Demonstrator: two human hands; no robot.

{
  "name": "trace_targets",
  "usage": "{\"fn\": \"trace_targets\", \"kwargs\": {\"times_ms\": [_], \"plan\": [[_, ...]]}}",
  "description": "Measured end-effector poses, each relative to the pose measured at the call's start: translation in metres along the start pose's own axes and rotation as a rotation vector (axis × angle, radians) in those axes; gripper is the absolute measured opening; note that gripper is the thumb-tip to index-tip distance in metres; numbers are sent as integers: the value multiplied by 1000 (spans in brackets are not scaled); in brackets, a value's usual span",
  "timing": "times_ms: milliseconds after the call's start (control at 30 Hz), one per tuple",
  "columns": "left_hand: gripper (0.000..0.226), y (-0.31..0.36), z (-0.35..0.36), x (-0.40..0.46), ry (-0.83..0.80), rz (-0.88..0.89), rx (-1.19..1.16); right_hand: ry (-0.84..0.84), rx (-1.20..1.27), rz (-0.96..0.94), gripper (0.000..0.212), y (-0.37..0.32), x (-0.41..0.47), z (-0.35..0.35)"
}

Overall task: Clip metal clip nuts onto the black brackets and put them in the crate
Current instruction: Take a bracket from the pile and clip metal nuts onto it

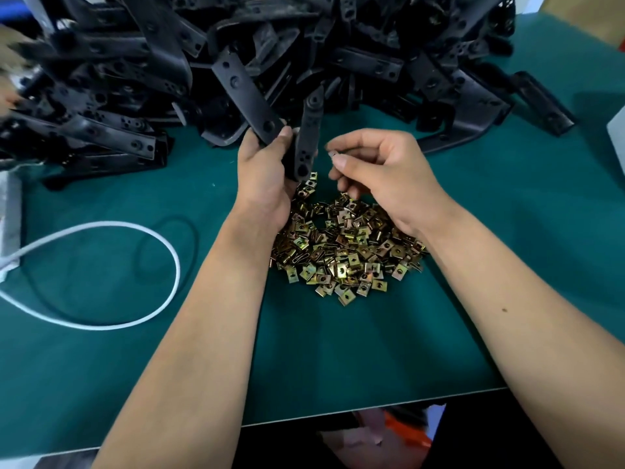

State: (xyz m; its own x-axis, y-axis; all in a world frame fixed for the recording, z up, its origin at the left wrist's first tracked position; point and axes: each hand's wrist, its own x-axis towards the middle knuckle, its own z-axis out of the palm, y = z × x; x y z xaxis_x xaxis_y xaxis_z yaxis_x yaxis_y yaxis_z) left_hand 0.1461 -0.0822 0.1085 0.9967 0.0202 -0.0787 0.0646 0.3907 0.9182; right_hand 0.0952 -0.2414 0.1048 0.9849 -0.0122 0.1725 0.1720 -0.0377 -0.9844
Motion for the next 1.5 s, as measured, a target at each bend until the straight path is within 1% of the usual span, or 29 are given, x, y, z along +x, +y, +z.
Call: {"fn": "trace_targets", "kwargs": {"times_ms": [133, 300, 467, 600, 700, 800, 1133, 1233, 1367, 1500], "plan": [[10, 0, 2, 1, 58, -36, -47, -45, -39, -44, 25, -1, -3, 2], [15, 1, 7, -1, 164, -10, -126, -69, -61, -79, 24, -1, -5, 9], [15, -3, 13, -4, 204, 7, -123, -53, -45, -76, 21, -1, -4, 11], [11, -5, 16, -5, 190, 25, -87, -13, -46, -60, 22, -2, -4, 14], [10, -6, 16, -5, 203, 35, -55, 15, -13, -47, 12, -2, -3, 16], [11, -7, 17, -5, 206, 38, -42, 52, 23, -16, 7, -3, -4, 16], [13, -10, 17, -3, 200, 88, -4, 52, 81, 24, 7, -5, -3, 17], [14, -11, 18, -3, 190, 108, 18, 60, 84, 27, 11, -6, -3, 17], [13, -12, 19, -2, 179, 151, 80, 67, 101, 15, 27, -7, -4, 15], [10, -14, 20, -4, 168, 175, 107, 69, 122, 11, 28, -8, -5, 15]]}}
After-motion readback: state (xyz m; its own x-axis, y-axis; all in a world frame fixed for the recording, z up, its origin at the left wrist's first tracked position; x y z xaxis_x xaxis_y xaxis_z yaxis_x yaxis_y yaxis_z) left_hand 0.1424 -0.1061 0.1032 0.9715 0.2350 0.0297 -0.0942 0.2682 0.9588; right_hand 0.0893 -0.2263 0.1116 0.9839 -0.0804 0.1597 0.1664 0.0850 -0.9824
